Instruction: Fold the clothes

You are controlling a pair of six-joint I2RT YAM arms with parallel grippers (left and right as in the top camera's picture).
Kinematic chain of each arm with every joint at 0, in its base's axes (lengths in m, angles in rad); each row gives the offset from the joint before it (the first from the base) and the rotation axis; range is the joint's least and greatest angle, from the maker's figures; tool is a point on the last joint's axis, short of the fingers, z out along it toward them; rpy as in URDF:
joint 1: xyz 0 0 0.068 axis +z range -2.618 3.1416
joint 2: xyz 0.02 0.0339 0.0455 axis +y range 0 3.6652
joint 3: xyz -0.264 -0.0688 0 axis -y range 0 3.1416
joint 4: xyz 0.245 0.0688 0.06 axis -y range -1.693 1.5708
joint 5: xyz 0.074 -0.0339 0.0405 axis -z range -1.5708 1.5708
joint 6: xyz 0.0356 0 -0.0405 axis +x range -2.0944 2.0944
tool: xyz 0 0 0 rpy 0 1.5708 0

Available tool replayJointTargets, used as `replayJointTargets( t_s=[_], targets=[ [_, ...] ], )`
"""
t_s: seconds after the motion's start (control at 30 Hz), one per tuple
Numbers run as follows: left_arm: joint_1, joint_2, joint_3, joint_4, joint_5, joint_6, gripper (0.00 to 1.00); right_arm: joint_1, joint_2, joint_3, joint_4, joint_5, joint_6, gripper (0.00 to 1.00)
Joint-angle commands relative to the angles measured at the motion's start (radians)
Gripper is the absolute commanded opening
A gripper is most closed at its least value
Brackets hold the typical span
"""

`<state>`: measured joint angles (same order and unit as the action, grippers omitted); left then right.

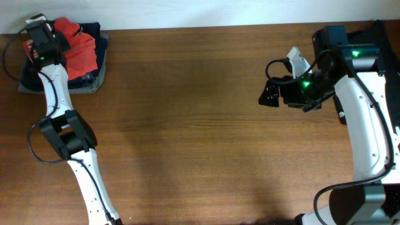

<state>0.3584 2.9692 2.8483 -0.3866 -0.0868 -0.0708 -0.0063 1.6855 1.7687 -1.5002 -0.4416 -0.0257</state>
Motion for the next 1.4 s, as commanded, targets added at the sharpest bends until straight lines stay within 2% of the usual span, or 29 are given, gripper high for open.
replayJointTargets(
  t_s=[0.0, 0.13, 0.27, 0.4, 0.73, 1.1, 1.37],
  targets=[
    [-0.025, -0.105, 0.049, -0.022, 0.045, 0.019, 0.12, -0.007, -0.023, -0.003, -0.003, 0.005, 0.007, 0.99],
    [-0.051, -0.171, 0.05, -0.058, 0.046, 0.019, 0.12, -0.007, -0.023, -0.003, -0.003, 0.005, 0.007, 0.99],
    [-0.074, -0.218, 0.05, -0.193, 0.046, 0.019, 0.12, -0.007, -0.023, -0.003, -0.003, 0.005, 0.007, 0.99],
    [-0.097, -0.234, 0.05, -0.297, 0.045, 0.02, 0.06, -0.007, -0.023, -0.003, -0.003, 0.005, 0.004, 0.99],
    [-0.111, -0.177, 0.025, -0.352, 0.037, 0.045, 0.06, -0.007, -0.023, -0.003, 0.001, 0.006, 0.003, 0.99],
    [-0.102, -0.089, 0.024, -0.321, 0.0, 0.041, 0.07, -0.007, -0.023, -0.003, 0.006, 0.006, 0.003, 0.99],
    [-0.097, -0.006, 0.024, -0.15, -0.015, 0.041, 0.07, -0.007, -0.023, -0.003, 0.005, 0.005, 0.004, 0.99]
  ],
)
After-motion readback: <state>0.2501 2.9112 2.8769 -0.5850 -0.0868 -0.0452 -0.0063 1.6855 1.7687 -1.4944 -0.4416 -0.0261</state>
